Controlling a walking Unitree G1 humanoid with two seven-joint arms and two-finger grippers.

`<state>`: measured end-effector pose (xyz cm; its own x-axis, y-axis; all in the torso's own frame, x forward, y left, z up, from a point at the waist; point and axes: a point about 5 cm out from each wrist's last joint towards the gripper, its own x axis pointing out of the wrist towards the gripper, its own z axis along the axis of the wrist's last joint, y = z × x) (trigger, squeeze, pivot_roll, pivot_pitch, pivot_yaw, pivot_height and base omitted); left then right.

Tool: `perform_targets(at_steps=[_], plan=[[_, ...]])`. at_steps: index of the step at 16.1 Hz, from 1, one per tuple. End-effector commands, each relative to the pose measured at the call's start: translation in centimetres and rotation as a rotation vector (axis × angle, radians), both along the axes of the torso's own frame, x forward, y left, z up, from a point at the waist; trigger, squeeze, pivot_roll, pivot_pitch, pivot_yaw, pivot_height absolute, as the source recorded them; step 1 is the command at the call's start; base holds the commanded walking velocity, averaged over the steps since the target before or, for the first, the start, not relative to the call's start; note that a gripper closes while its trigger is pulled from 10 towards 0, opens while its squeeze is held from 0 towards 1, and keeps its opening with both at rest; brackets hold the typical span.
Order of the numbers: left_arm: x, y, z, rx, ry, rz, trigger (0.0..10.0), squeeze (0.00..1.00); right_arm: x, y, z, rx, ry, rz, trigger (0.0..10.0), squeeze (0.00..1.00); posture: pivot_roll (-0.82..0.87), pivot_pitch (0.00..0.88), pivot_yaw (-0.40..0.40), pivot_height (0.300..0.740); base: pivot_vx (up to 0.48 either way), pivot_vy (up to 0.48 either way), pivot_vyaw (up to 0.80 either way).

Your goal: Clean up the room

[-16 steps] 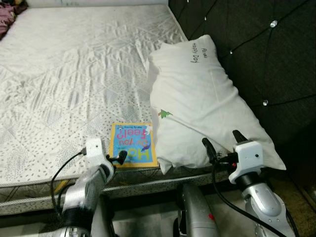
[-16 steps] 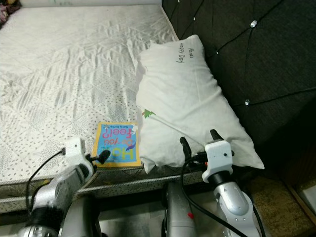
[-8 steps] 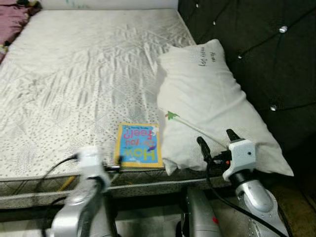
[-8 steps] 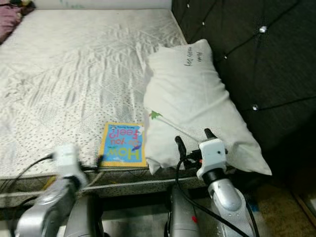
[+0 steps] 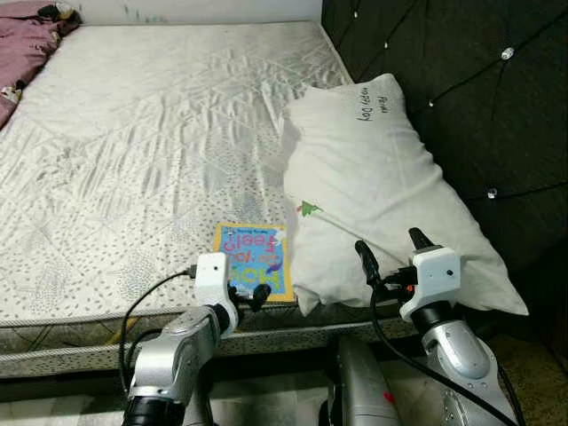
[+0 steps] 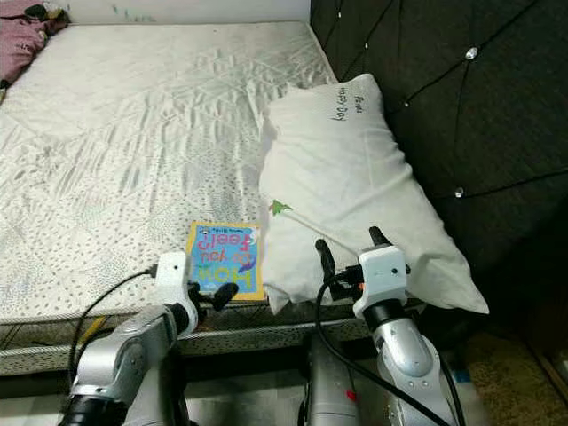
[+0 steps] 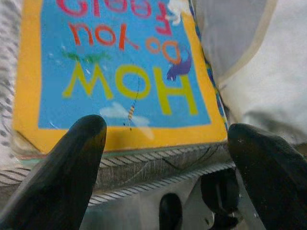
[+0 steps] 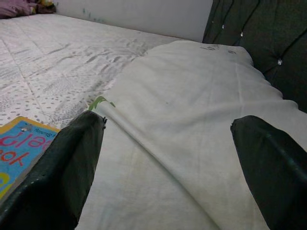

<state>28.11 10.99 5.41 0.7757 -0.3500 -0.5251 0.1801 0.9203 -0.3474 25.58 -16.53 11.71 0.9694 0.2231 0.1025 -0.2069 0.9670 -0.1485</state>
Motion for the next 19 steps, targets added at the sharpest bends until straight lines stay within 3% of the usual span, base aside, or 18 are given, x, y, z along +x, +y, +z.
perform_targets(at_steps=[1, 7, 11, 13, 17, 19], plan=[[0.0, -0.1, -0.7, -0.001, 0.025, -0.014, 10.0, 1.00, -0.2, -0.2, 0.4, -0.004, -0.009, -0.004, 10.0, 0.00, -0.09, 0.088, -0.015, 0.559, 0.000, 0.000, 0.00], [1.1, -2.3, -2.3, -0.049, 0.055, -0.076, 10.0, 1.00, -0.3, 0.0, 0.8, 0.002, -0.029, -0.039, 10.0, 0.00, -0.12, 0.098, 0.000, 0.559, 0.000, 0.000, 0.00], [1.7, -4.3, -1.8, -0.060, 0.009, -0.154, 10.0, 1.00, -0.7, -0.2, 0.6, -0.017, -0.026, -0.030, 10.0, 0.00, -0.13, 0.101, -0.003, 0.559, 0.000, 0.000, 0.00], [1.6, -5.2, -1.2, -0.043, -0.056, -0.217, 10.0, 1.00, -0.5, 0.0, 0.7, -0.014, -0.030, -0.029, 10.0, 0.00, -0.12, 0.103, 0.001, 0.559, 0.000, 0.000, 0.00], [1.0, -6.1, -1.0, -0.068, -0.035, -0.256, 10.0, 1.00, -0.4, 0.5, 0.6, -0.008, -0.027, -0.015, 10.0, 0.00, -0.11, 0.103, -0.004, 0.559, 0.000, 0.000, 0.00], [0.7, -5.7, -0.8, -0.065, -0.038, -0.228, 10.0, 1.00, -0.4, 0.5, 0.6, -0.009, -0.025, -0.014, 10.0, 0.00, -0.11, 0.103, -0.004, 0.559, 0.000, 0.000, 0.00]])
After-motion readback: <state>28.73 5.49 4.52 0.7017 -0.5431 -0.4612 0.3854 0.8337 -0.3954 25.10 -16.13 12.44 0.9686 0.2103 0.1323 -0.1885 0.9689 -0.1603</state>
